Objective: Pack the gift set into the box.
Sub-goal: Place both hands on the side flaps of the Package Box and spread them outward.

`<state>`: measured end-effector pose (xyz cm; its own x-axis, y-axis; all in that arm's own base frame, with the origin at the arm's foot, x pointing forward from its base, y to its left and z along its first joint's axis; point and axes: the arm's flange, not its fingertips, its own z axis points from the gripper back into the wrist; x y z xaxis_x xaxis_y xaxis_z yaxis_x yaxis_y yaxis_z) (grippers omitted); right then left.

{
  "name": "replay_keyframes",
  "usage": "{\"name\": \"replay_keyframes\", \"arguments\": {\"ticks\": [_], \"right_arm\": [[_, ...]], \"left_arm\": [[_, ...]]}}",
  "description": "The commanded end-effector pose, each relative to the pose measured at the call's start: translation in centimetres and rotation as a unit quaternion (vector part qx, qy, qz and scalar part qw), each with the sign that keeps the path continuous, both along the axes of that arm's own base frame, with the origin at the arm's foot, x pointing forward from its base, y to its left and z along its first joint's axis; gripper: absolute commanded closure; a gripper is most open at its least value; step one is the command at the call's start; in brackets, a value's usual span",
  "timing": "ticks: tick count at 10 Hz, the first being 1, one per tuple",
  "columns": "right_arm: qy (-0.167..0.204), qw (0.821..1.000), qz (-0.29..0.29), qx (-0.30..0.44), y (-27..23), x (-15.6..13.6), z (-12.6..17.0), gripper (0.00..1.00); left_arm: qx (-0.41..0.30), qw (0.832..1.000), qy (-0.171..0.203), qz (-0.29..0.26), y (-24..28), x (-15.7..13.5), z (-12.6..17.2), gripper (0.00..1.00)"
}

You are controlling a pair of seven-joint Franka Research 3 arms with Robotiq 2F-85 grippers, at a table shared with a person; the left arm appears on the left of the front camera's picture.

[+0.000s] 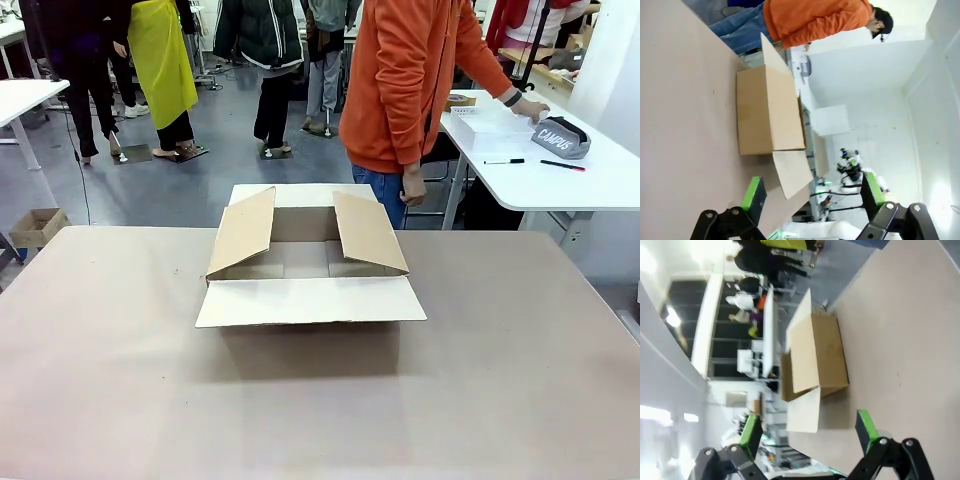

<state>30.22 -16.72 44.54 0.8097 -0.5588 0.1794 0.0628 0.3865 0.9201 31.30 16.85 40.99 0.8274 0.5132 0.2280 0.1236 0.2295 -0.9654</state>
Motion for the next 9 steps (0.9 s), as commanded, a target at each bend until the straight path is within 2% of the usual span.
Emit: {"name": "replay_keyframes", "arguments": {"ticks": [1, 2, 3, 4, 5, 6, 8, 9], "right_arm": [[-0.011, 0.986, 0.085, -0.144, 10.8, 2.4, 2.9, 0.0], [-0.018, 0.967, 0.15, -0.206, 17.1, 3.1, 3.1, 0.0], [-0.021, 0.945, 0.152, -0.288, 22.7, 3.2, 2.4, 0.0], [-0.028, 0.932, 0.165, -0.321, 27.7, 2.4, 1.1, 0.0], [-0.044, 0.924, 0.165, -0.341, 31.0, 1.4, 0.1, 0.0], [-0.062, 0.926, 0.14, -0.345, 33.7, 0.0, -0.7, 0.0], [-0.097, 0.911, 0.227, -0.331, 36.0, -5.2, -2.1, 0.0], [-0.121, 0.913, 0.226, -0.318, 35.6, -6.5, -2.0, 0.0]], "left_arm": [[0.105, 0.994, -0.007, -0.034, -6.2, 2.9, 4.2, 0.0], [0.163, 0.985, 0.0, -0.063, -11.0, 4.3, 6.2, 0.0], [0.226, 0.971, 0.026, -0.069, -15.8, 6.1, 7.1, 0.0], [0.305, 0.947, 0.081, -0.059, -21.3, 7.9, 7.3, 0.0], [0.364, 0.925, 0.088, -0.06, -25.8, 8.8, 7.3, 0.0], [0.415, 0.904, 0.086, -0.054, -29.8, 9.3, 7.5, 0.0], [0.5, 0.864, 0.058, -0.019, -36.9, 10.5, 8.0, 0.0], [0.523, 0.852, 0.041, 0.002, -39.6, 10.7, 8.3, 0.0]]}}
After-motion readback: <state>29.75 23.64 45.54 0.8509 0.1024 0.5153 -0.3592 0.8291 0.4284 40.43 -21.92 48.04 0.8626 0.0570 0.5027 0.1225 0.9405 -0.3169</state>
